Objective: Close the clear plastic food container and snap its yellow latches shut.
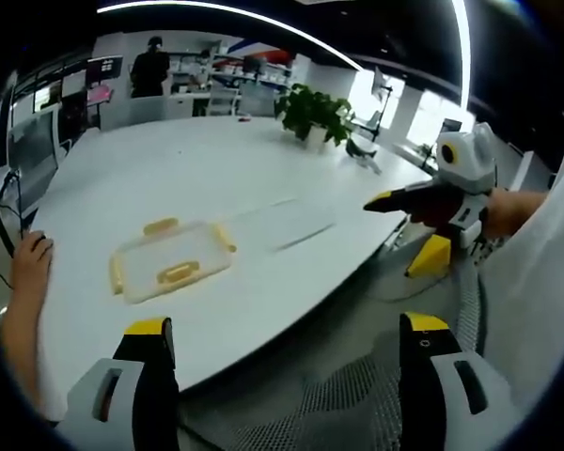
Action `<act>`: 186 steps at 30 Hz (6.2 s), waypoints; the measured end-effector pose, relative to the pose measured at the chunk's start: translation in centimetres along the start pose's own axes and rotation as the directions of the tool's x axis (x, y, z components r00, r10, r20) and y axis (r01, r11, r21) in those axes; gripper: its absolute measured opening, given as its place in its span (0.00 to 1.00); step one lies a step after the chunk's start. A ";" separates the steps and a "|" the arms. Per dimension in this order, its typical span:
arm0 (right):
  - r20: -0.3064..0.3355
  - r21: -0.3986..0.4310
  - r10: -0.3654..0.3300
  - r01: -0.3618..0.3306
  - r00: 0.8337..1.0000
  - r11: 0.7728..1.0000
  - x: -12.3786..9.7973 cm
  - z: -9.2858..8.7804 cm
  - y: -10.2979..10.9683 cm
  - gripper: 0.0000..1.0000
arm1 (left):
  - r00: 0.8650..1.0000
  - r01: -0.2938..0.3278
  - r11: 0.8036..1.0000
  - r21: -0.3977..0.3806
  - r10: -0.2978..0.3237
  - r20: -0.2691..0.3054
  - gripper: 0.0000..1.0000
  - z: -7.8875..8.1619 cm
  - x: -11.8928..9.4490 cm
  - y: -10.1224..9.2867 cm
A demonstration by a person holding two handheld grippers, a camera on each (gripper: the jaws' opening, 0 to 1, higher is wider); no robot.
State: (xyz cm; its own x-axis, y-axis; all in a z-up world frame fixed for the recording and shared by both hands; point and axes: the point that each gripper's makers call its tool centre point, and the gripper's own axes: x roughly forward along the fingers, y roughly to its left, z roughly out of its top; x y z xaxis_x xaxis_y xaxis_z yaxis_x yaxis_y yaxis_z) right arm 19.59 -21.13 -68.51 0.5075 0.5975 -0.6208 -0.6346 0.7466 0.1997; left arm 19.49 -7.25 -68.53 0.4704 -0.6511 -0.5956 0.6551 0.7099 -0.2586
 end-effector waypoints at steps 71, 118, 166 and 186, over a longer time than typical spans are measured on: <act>-0.011 -0.154 0.042 -0.043 0.999 0.987 5.0 5.6 -1.7 0.84 | 0.999 -0.034 0.996 0.085 0.035 -0.004 0.97 3.8 0.0 7.0; -0.143 -0.369 0.100 -0.147 0.985 0.918 10.4 7.1 -4.0 0.80 | 0.989 0.071 0.942 0.328 -0.023 -0.147 0.97 5.9 1.9 13.9; -0.385 -0.524 0.145 -0.345 0.912 0.779 17.5 5.4 -6.5 0.94 | 0.879 0.356 0.749 0.559 -0.066 -0.472 0.97 1.5 5.2 20.2; -0.414 -0.589 0.141 -0.383 0.899 0.711 19.8 5.3 -6.8 0.92 | 0.828 0.444 0.678 0.586 -0.061 -0.557 0.94 0.4 6.6 22.5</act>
State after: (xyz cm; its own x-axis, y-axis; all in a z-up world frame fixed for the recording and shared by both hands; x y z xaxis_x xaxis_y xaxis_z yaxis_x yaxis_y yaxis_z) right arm 37.02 -12.87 -78.14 0.1250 0.5216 -0.8440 -0.9894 0.1294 -0.0666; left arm 37.60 4.29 -77.94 0.0207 -0.4329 -0.9012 0.9994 0.0346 0.0064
